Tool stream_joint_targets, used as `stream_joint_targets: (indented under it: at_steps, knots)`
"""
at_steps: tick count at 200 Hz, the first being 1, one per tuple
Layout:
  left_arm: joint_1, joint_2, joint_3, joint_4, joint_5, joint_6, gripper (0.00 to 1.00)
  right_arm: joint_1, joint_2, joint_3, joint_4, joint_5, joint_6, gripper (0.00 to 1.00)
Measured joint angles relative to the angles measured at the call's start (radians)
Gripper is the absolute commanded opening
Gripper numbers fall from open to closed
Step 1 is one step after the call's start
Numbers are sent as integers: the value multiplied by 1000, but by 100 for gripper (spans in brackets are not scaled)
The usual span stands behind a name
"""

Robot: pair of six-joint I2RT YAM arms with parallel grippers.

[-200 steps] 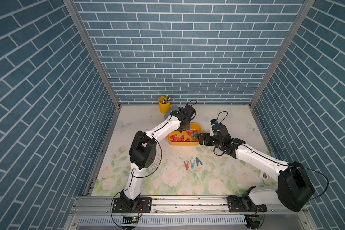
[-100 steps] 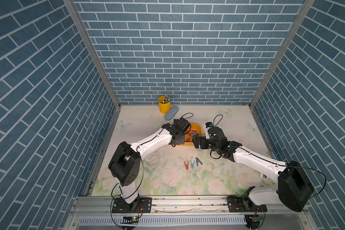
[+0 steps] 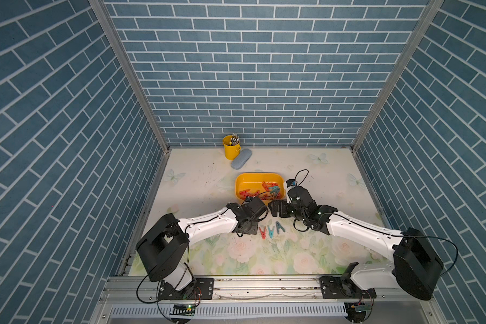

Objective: Take the clothespins out of the storage box
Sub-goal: Place the clothespin at the center of the board, then pick up the clothespin from the storage box.

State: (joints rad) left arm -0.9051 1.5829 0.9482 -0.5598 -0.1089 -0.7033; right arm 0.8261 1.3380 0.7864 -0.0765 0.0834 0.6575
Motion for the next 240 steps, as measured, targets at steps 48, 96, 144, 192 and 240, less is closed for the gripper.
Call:
stream_joint_targets:
  at_steps: [48, 96, 144, 192, 240]
  knots:
    - [-34, 34, -44, 64, 33, 5, 12, 12, -23, -3, -13, 28, 20, 99]
    - [-56, 64, -55, 92, 51, 5, 24, 14, -24, -3, -19, 50, 26, 99]
    - [-58, 63, -40, 75, 39, 0, 51, 14, 11, 13, -34, 75, 23, 100]
    - [-30, 5, 31, 2, -2, 6, 73, 3, 86, 85, -67, 106, -2, 89]
    - [93, -114, 87, -26, -5, 21, 100, -24, 218, 222, -85, 126, -71, 71]
